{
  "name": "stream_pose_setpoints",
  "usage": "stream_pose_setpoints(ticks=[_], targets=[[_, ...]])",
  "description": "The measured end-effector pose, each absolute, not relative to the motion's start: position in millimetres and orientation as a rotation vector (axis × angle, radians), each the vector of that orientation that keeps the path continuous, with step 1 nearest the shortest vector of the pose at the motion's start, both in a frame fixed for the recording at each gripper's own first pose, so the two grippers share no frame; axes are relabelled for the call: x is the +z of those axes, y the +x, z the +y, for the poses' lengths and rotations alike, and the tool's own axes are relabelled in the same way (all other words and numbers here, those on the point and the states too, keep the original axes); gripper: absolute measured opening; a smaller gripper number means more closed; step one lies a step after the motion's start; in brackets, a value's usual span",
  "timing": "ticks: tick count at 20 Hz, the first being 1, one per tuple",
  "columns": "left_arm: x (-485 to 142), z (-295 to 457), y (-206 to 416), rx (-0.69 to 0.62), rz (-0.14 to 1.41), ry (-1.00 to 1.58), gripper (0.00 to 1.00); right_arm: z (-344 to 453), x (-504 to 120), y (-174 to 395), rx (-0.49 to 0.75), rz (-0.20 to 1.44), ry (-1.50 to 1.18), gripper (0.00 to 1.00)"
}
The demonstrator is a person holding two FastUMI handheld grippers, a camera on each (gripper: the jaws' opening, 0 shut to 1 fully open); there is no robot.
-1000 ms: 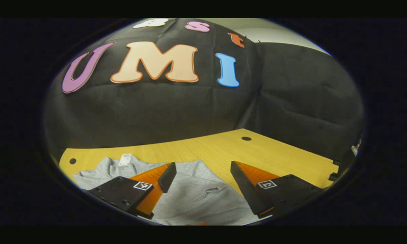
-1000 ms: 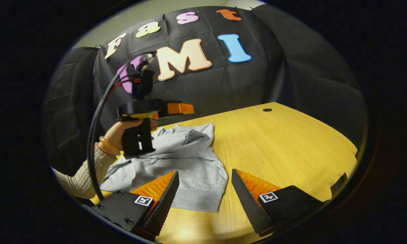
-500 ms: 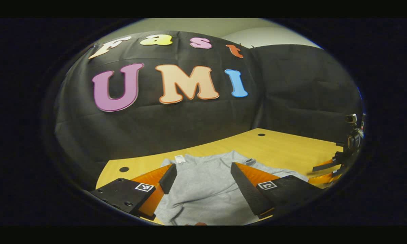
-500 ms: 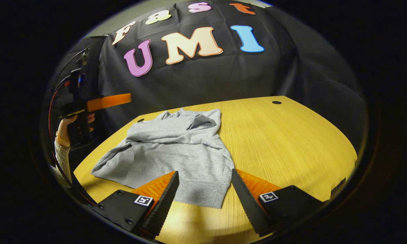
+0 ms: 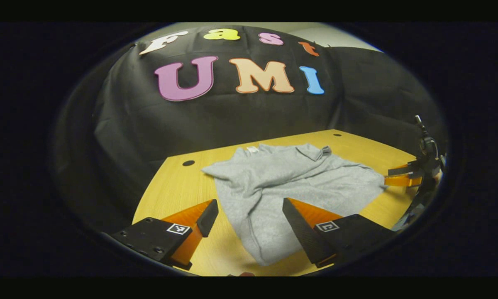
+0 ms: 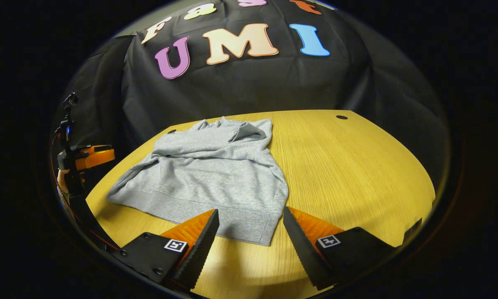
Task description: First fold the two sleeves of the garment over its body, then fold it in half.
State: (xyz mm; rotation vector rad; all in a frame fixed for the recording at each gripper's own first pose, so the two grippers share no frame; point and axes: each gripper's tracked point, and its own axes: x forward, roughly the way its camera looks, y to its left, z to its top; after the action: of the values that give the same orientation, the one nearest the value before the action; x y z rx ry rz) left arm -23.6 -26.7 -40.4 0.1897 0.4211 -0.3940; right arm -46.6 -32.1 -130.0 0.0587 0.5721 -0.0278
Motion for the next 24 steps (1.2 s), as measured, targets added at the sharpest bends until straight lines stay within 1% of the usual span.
stream_pose_setpoints(ticks=[7,21,22,23,24], targets=[[-99,-24,-71,-0.398,0.582,0.132,0.94,-24,-138,-46,-0.001,0.595,0.050,0.98],[-131,-20,-92,-0.377,0.671,0.160,0.94,-18,-144,-46,0.013,0.626,-0.037,0.98],[-132,-21,-92,-0.380,0.675,0.158,1.00,-18,-144,-47,0.013,0.626,-0.040,0.98],[-132,-22,-93,-0.381,0.677,0.156,0.93,-18,-143,-46,0.013,0.628,-0.041,0.98],[-133,-22,-93,-0.382,0.679,0.155,0.93,-18,-143,-45,0.013,0.628,-0.042,0.98]])
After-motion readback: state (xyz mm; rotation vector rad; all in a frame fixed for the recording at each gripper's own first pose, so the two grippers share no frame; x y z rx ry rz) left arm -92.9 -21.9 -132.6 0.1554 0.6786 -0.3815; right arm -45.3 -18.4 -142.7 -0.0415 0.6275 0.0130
